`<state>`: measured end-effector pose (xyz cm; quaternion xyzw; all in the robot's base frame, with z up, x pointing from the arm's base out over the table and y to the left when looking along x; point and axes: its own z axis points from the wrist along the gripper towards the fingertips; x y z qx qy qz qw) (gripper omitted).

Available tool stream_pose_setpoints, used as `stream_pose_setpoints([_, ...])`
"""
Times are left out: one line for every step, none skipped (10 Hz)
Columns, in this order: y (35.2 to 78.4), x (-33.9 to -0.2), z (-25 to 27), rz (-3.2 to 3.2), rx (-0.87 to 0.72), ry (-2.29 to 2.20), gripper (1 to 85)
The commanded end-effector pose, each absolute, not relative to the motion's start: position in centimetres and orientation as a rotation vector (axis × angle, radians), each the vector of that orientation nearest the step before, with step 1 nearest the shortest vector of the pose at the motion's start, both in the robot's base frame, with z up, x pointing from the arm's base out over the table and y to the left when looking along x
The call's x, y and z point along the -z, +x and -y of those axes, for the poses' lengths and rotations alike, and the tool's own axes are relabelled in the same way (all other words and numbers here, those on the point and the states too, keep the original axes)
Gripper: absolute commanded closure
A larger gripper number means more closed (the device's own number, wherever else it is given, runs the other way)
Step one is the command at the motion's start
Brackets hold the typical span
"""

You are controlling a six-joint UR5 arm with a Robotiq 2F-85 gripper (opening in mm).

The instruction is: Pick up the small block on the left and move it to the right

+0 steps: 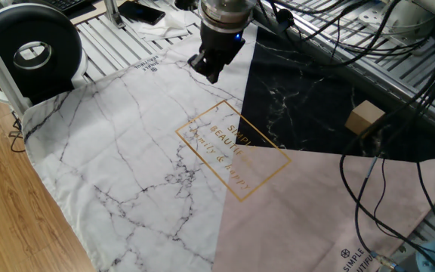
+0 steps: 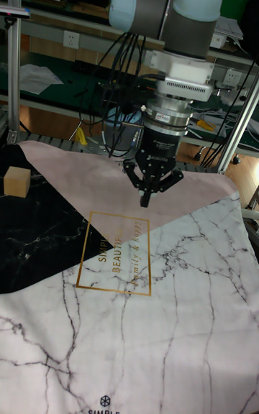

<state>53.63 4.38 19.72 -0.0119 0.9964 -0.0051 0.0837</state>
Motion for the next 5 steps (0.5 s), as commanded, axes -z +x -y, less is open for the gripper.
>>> stream_pose_setpoints([53.7,-19.8,0.0,-2.999,0.068,-0.168,84.7])
stream_pose_setpoints([53.6,-19.7,1.0,-2.988,0.035,-0.218,84.7])
stream_pose_setpoints([53.4,-19.5,1.8,-2.972,0.006,-0.263,84.7])
stream_pose_setpoints([53.1,-19.4,3.0,-2.961,0.017,-0.306,84.7])
stream_pose_setpoints([52.9,-19.3,4.2,-2.944,0.028,-0.352,84.7])
